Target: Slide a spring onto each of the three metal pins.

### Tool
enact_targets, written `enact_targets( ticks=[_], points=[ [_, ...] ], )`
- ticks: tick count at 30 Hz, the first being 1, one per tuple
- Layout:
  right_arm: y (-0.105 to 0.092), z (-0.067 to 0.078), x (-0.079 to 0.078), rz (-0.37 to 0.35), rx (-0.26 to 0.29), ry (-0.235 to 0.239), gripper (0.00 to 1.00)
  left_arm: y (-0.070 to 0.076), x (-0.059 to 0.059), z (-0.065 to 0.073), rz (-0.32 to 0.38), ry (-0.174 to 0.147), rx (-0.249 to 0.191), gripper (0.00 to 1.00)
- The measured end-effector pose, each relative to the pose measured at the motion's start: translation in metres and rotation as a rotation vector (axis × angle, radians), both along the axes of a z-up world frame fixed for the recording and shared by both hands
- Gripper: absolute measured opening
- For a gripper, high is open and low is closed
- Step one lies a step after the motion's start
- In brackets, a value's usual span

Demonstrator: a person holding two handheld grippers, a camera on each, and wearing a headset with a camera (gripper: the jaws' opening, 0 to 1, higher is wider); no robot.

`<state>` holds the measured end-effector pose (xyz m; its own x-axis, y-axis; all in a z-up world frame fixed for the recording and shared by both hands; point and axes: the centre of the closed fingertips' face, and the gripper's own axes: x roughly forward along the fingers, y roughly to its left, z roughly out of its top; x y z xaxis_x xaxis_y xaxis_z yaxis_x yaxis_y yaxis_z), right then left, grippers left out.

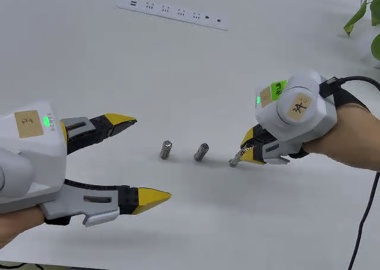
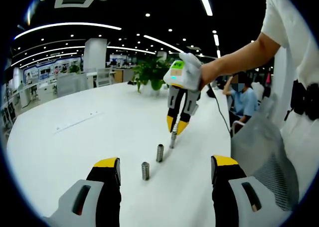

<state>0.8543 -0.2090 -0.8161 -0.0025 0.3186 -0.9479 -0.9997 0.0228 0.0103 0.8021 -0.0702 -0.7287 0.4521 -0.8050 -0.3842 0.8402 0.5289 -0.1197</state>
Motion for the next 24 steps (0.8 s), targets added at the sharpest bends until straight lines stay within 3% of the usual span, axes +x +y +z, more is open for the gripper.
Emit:
enact_targets(
  ticks=[24],
  points=[
    [-0.001, -0.021, 0.000, -0.018, 0.012, 0.000, 0.12, 0.000, 0.002, 0.000, 0.001, 0.003, 0.003, 0.75]
  ],
)
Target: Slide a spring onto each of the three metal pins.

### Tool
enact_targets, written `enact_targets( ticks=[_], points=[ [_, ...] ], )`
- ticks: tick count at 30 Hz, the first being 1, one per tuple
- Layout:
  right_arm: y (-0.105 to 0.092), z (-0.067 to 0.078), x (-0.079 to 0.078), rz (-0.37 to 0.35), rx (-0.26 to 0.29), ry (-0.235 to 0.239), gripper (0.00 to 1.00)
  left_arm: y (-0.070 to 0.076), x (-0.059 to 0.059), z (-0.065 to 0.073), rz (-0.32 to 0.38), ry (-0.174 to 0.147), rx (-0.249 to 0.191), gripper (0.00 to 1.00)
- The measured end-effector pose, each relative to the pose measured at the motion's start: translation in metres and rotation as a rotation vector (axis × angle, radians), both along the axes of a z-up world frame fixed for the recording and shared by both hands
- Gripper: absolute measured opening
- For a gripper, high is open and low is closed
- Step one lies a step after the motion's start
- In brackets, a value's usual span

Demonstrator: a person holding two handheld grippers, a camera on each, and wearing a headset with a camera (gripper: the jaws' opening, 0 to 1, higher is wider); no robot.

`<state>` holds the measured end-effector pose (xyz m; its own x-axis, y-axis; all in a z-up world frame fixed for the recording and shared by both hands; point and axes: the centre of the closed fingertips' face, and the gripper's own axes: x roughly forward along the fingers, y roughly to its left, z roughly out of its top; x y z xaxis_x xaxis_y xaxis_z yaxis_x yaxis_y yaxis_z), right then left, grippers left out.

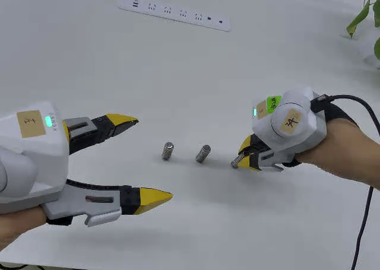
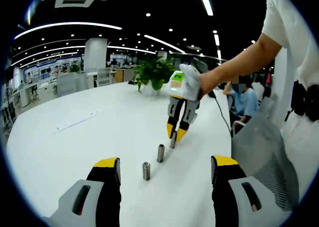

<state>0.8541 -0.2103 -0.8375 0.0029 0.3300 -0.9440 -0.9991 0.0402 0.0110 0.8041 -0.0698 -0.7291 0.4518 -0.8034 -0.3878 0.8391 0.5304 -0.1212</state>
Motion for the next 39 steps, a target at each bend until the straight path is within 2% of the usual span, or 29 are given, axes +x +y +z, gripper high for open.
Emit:
enact_targets(
  ticks=[11, 22, 32, 34, 37, 39],
  points=[
    [0.000, -0.005, 0.001, -0.016, 0.009, 0.001, 0.15, -0.001, -0.001, 0.001, -0.005, 0.000, 0.010, 0.75],
    [-0.005, 0.014, 0.000, -0.079, 0.082, -0.006, 0.24, -0.001, -0.003, 0.001, -0.011, -0.005, 0.024, 0.76],
    [-0.015, 0.041, -0.010, -0.212, 0.240, -0.006, 0.35, 0.007, -0.005, -0.003, -0.011, -0.006, 0.061, 0.79],
    [-0.021, 0.046, -0.007, -0.264, 0.282, -0.026, 0.40, 0.009, -0.005, -0.004, -0.006, 0.000, 0.064, 0.79],
    [-0.027, 0.054, -0.014, -0.306, 0.353, -0.024, 0.46, 0.010, -0.007, -0.006, -0.006, 0.004, 0.072, 0.80],
    [-0.032, 0.058, -0.017, -0.329, 0.379, -0.022, 0.48, 0.011, -0.008, -0.007, -0.009, 0.003, 0.080, 0.80]
  ],
)
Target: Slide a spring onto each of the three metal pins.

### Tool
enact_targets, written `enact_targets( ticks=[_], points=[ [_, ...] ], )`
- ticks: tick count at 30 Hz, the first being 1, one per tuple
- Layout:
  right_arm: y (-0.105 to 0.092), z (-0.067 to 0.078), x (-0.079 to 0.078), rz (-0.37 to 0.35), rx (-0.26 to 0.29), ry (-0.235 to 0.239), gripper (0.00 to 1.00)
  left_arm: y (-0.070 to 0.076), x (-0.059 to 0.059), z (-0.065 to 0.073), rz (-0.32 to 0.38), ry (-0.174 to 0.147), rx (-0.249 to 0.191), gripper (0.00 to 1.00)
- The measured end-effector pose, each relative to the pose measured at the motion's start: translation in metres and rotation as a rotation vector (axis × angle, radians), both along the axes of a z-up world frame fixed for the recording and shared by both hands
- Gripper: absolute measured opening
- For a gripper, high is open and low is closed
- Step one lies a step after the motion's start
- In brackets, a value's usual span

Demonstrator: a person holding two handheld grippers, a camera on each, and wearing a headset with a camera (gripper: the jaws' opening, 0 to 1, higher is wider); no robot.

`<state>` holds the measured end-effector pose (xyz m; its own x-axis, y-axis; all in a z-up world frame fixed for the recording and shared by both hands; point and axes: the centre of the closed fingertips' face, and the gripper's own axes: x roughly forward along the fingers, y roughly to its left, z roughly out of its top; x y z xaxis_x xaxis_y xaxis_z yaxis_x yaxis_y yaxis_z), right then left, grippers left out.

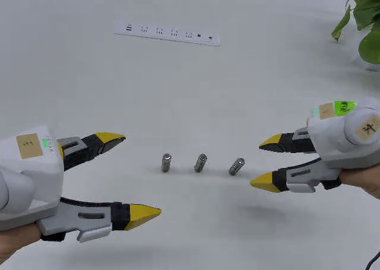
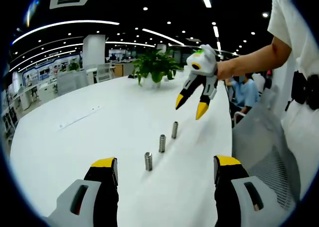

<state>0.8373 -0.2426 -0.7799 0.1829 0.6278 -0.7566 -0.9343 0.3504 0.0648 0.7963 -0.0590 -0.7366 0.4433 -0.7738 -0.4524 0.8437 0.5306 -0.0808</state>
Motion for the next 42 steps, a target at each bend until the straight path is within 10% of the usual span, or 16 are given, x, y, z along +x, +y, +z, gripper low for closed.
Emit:
enact_targets(
  ticks=[22, 42],
  points=[
    [-0.023, 0.014, -0.035, -0.150, 0.256, -0.046, 0.98, 0.009, -0.006, -0.014, 0.015, -0.003, 0.003, 1.00],
    [-0.031, 0.006, -0.042, -0.181, 0.282, -0.046, 0.98, 0.011, -0.006, -0.026, 0.039, 0.019, -0.004, 1.00]
  ],
)
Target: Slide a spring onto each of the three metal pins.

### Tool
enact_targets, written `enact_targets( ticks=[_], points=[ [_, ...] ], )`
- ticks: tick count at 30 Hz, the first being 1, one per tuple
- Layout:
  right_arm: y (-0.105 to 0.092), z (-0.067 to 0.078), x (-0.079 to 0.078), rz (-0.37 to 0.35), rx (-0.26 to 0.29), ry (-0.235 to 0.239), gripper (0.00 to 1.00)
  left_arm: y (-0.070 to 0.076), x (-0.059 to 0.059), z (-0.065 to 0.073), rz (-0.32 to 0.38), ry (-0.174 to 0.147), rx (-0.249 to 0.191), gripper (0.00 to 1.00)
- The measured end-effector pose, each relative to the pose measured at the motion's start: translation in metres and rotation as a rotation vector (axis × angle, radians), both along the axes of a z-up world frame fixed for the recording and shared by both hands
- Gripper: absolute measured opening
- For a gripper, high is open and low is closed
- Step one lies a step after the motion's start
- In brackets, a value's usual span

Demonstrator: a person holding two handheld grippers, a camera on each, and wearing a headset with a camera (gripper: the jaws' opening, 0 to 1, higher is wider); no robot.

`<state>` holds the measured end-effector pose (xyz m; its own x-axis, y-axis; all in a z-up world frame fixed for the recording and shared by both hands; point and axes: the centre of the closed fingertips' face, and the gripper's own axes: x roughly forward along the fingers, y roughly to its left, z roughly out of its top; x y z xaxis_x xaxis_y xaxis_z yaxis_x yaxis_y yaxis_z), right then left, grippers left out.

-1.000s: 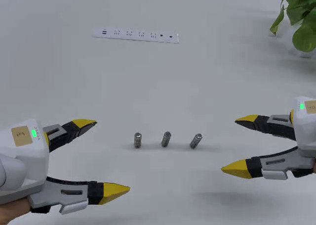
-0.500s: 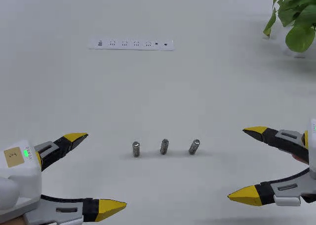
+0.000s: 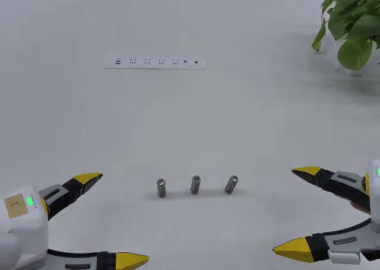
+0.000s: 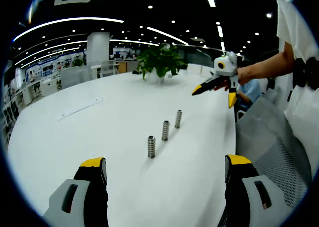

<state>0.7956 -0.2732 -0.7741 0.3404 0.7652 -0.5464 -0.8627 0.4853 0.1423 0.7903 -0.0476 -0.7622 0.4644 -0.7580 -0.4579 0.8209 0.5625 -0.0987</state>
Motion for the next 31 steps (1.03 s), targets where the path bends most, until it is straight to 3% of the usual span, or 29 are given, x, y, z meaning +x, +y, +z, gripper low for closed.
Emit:
enact_targets(
  ticks=[31],
  points=[
    [0.0031, 0.0004, -0.0056, 0.009, -0.016, -0.001, 0.96, -0.0025, -0.0014, -0.0029, -0.020, 0.004, -0.010, 1.00]
  ],
)
